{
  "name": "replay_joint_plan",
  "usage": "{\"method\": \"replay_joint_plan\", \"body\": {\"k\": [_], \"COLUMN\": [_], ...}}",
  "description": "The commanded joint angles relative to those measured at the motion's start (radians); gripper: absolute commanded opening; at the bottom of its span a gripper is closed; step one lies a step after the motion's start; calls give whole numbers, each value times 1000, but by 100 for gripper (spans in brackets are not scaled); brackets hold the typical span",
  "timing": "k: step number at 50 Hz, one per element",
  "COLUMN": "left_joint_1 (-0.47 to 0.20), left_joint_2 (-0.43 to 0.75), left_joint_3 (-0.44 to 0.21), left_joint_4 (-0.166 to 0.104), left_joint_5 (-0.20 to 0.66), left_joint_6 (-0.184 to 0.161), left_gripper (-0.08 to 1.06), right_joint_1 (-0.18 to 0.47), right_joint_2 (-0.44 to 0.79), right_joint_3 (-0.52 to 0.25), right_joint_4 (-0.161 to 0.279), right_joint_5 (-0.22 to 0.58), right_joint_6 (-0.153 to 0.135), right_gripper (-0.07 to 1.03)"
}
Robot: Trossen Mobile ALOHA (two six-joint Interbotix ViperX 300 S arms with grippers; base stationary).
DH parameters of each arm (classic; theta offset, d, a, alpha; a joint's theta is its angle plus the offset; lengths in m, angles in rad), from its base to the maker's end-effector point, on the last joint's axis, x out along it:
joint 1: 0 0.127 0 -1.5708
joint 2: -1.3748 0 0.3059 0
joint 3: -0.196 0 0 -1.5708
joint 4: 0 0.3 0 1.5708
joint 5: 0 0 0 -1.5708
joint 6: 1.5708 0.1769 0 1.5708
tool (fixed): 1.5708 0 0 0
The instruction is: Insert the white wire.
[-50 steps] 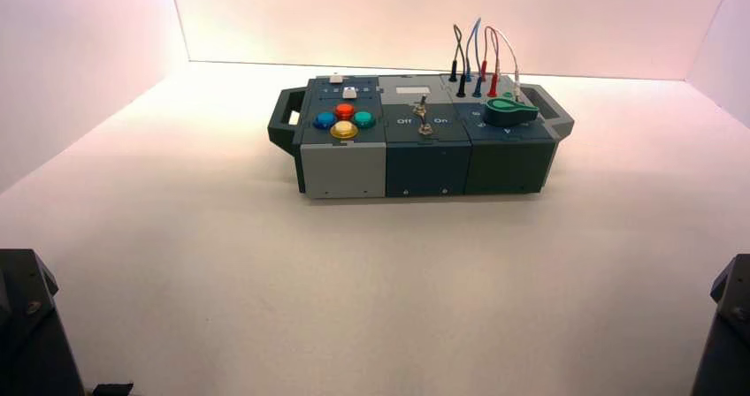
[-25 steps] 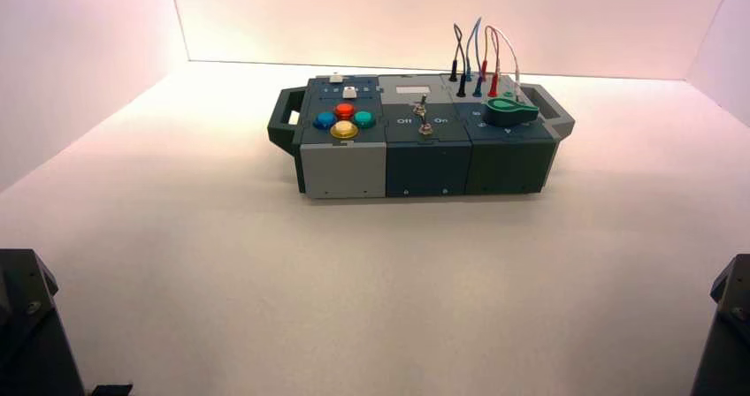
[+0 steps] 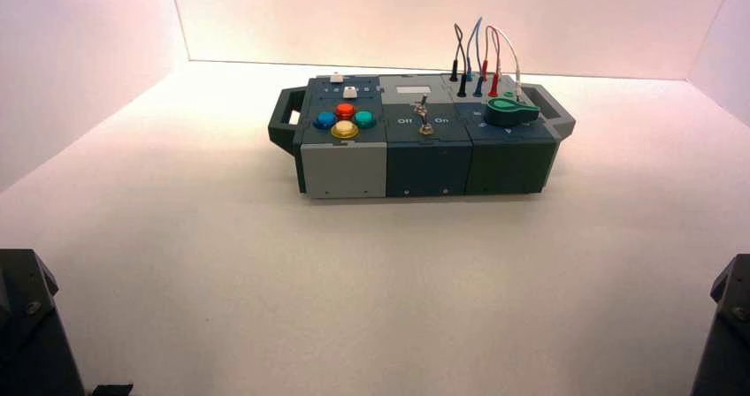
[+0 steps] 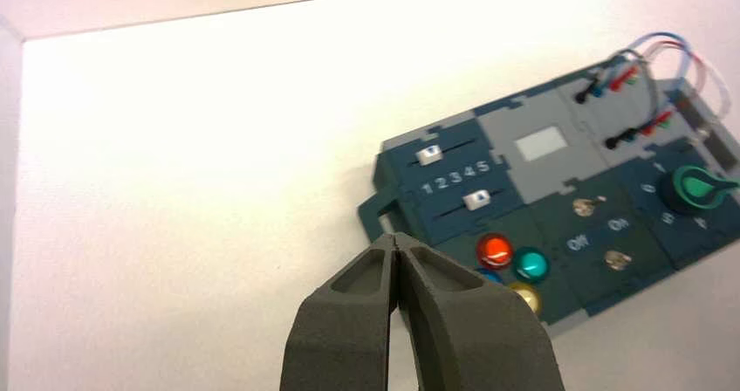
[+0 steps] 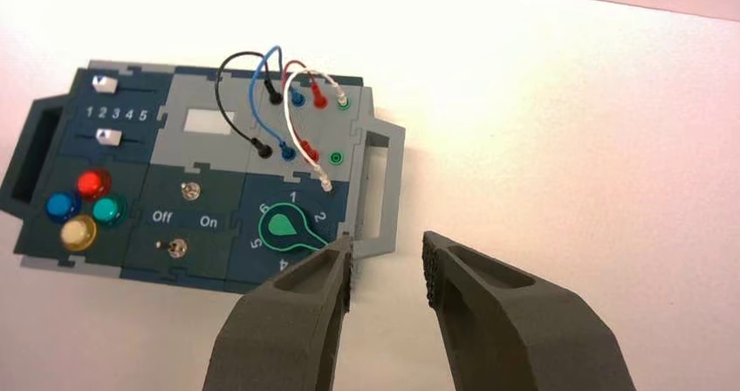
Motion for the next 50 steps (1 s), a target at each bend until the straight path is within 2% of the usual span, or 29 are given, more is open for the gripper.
{"method": "replay_joint_plan", "body": {"k": [1,17,25,31,38,44,47,50], "left_joint_1": [-29,-117,-143,-160,-176,-186,-186,-186], "left_joint_2": [-8,-3,15,37,58,81,87,100], "left_joint_3": [-52,-101,-132,-158,-175,-179,-179,-178], "left_joint_4": [0,0,-2,-2,-12,-49,-55,-61], "left_joint_5": [23,103,161,210,255,268,270,272], "left_joint_6": [11,32,37,43,89,149,160,186], "left_gripper": [-3,-3,-3,-3,-3,-3,-3,-3], "right_joint_1": [5,9,12,23,41,54,55,63], "right_joint_2": [17,92,124,178,215,250,261,281], "right_joint_3": [-61,-150,-170,-193,-207,-218,-224,-229], "right_joint_4": [2,2,2,2,3,3,3,3], "right_joint_5": [31,132,167,198,212,215,215,215], "right_joint_6": [-17,-44,-60,-101,-115,-135,-146,-158], "right_gripper": [44,44,44,46,49,49,49,49]}}
